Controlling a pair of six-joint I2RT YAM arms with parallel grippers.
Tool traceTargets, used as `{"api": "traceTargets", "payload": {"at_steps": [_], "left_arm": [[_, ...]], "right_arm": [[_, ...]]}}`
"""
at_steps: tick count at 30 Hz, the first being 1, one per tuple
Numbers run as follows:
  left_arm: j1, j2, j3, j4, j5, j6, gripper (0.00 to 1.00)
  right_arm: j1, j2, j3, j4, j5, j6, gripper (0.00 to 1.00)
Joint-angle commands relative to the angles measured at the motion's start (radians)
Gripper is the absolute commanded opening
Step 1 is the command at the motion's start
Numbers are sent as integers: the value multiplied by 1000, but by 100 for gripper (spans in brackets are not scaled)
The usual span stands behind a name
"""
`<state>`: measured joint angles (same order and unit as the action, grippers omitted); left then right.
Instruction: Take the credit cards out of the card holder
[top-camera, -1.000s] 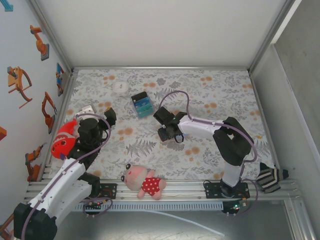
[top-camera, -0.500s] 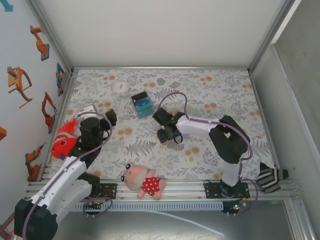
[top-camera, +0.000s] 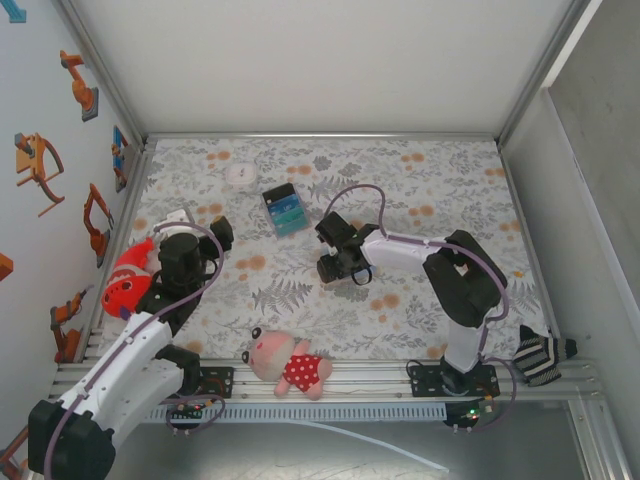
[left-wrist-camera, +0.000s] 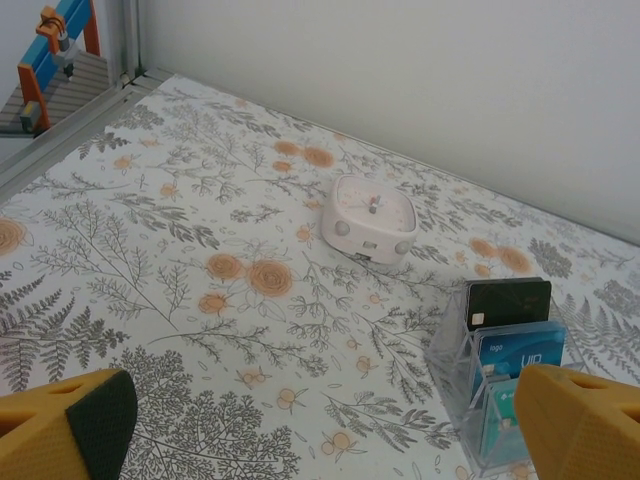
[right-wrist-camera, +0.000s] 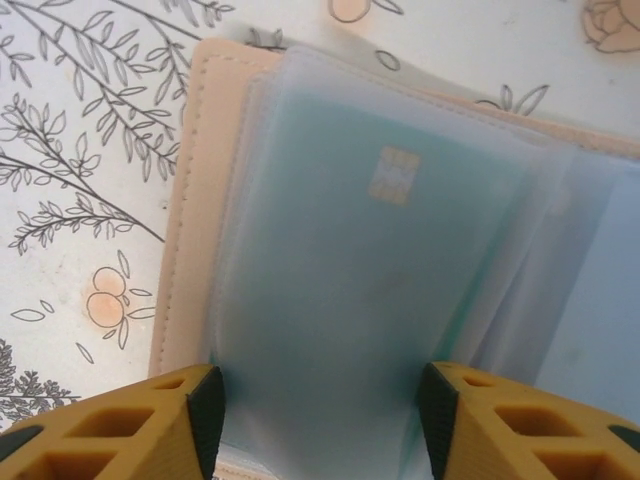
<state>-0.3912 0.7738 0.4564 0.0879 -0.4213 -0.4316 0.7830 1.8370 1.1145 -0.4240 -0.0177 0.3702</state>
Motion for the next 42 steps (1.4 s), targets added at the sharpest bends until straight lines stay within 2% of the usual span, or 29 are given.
{"api": "traceTargets", "payload": {"at_steps": [1, 8, 12, 22, 30, 42], "left_arm": [[6, -16, 43, -10, 16, 8, 97], [6, -16, 79, -34, 39, 27, 97], [6, -10, 99, -51, 50, 27, 97], [6, 6, 132, -67, 87, 21, 97], [-8, 46, 163, -86, 119, 37, 97], [-112, 169, 231, -105, 90, 104, 97]], "right_arm": [[-44, 9, -60, 13, -57, 22, 51], [-64, -26, -60, 28, -66, 17, 35], [-65, -47, -48, 20, -37, 19, 30], [-68, -111, -56, -7, 66, 44, 29], [-90, -143, -80, -8, 100, 70, 29], [-127, -158, -110, -9, 142, 118, 29]]}}
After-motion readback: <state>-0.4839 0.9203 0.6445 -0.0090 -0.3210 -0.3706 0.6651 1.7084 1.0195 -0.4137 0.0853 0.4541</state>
